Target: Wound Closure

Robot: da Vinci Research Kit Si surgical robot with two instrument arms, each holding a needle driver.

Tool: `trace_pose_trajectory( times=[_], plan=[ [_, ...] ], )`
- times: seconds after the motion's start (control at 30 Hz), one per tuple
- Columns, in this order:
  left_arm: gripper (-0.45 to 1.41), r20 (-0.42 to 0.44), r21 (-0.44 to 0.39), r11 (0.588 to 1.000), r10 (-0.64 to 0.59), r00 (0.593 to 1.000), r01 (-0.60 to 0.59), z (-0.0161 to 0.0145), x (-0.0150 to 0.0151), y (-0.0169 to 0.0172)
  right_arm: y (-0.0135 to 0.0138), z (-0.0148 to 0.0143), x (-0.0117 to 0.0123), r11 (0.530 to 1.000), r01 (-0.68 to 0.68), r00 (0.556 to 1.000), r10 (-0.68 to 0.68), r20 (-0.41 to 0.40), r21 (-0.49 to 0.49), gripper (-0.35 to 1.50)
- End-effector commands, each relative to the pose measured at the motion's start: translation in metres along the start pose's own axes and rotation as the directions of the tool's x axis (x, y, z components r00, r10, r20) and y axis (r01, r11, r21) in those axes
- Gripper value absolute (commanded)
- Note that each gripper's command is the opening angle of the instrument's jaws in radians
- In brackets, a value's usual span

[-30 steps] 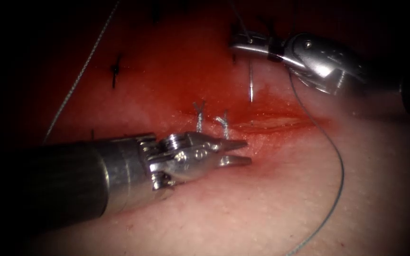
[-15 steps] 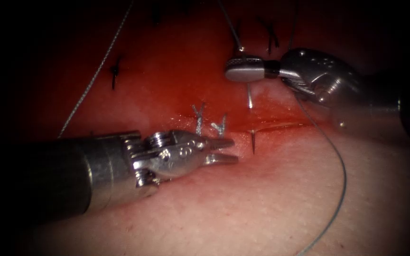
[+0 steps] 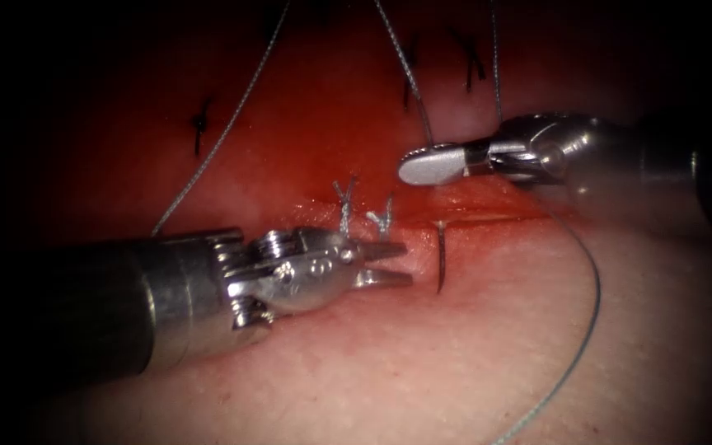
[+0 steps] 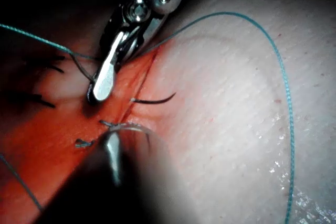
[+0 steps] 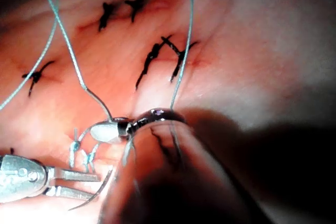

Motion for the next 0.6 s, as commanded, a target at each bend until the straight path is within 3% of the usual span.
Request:
trace_pose_trajectory(
  times=[0.03,0.07,0.1,0.13,0.23,0.4,0.5,0.53,0.6],
  plan=[
    [0.15,-0.015,0.006,1.0,0.025,1.0,-0.025,0.0005,0.0004,-0.0003,-0.0001,0.001,0.0002,1.0,0.002,1.0,-0.002,-0.009,-0.004,-0.35],
    [0.15,-0.041,0.0,0.998,0.058,0.998,-0.058,0.0001,0.0005,-0.0003,-0.0002,0.0011,0.0004,1.0,-0.007,0.999,0.006,-0.039,-0.011,-0.35],
    [0.15,-0.066,-0.013,0.997,0.074,0.995,-0.075,-0.0001,0.0006,-0.0004,-0.0001,0.0011,0.0007,1.0,0.015,0.997,-0.016,-0.07,-0.011,-0.21],
    [0.12,-0.144,-0.043,0.992,0.111,0.983,-0.119,-0.0009,0.0007,-0.0004,0.0001,0.0009,0.0014,0.998,0.059,0.99,-0.059,-0.127,-0.006,0.63],
    [0.14,-0.242,-0.017,0.977,0.204,0.949,-0.214,-0.0021,0.0009,-0.0013,0.001,-0.0004,0.0032,0.994,0.109,0.976,-0.11,-0.19,-0.013,1.05],
    [0.37,-0.354,-0.016,0.942,0.308,0.883,-0.335,-0.0009,0.0015,-0.0019,0.0024,-0.0033,0.0066,0.991,0.136,0.958,-0.128,-0.256,0.014,1.27],
    [0.37,-0.408,-0.005,0.921,0.354,0.841,-0.39,-0.0004,0.0017,-0.0021,0.0027,-0.0042,0.0074,0.989,0.146,0.956,-0.138,-0.259,0.011,1.27],
    [0.46,-0.44,0.003,0.909,0.376,0.815,-0.418,-0.0003,0.0019,-0.0022,0.003,-0.0046,0.0077,0.989,0.146,0.955,-0.138,-0.261,0.012,1.25],
    [0.51,-0.457,-0.001,0.898,0.391,0.799,-0.439,-0.0002,0.0018,-0.0022,0.0032,-0.0049,0.0079,0.988,0.157,0.954,-0.15,-0.261,0.009,1.25]
  ],
)
